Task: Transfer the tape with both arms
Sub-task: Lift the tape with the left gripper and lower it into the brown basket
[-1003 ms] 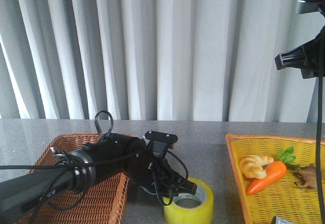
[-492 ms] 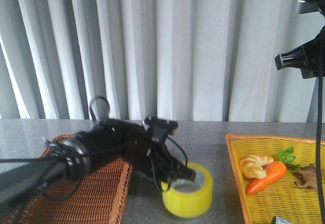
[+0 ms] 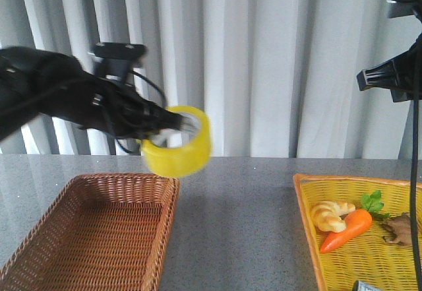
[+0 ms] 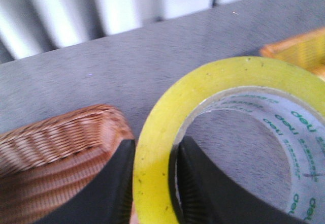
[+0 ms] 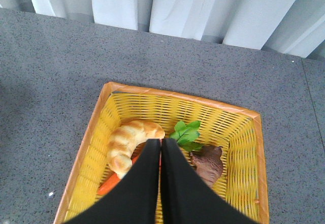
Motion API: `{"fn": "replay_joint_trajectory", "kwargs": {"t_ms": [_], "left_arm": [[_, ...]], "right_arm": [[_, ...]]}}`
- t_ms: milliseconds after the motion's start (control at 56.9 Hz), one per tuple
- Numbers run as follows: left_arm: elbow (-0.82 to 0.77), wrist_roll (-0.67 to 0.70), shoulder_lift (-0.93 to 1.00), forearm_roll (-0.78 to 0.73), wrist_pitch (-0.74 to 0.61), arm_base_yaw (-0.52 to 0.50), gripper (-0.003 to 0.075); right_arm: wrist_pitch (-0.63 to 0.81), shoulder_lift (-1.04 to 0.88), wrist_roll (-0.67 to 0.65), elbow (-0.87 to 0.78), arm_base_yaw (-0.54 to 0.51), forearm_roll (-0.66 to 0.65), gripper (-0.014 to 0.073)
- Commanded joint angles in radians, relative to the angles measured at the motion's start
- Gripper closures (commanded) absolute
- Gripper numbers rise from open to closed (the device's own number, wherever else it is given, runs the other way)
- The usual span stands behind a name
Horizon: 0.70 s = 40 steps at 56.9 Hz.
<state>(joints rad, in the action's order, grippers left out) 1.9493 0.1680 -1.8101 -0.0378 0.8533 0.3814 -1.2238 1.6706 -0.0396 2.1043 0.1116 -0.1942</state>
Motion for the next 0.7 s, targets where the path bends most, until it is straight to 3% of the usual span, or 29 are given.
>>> {"fn": "replay_joint_trajectory", "kwargs": {"t_ms": [0,176,686], "left_arm": [[0.035,0.085,0.074,-0.068,-0.016,-0.055,0.0705],[0.033,0.186,0.067,-0.269,0.116,-0.118,0.0688],[-0.195,0.210,-0.052,-0.244,0.015,-0.140,0.0659]], "right_arm": [[0.054,-0.042,0.001,0.027,-0.005,-0.015,0.0601],[0.054,-0.042,0.001,0.027,-0.005,-0.015,0.0601],[0.054,-0.042,0.001,0.027,-0.005,-0.015,0.0601]]}}
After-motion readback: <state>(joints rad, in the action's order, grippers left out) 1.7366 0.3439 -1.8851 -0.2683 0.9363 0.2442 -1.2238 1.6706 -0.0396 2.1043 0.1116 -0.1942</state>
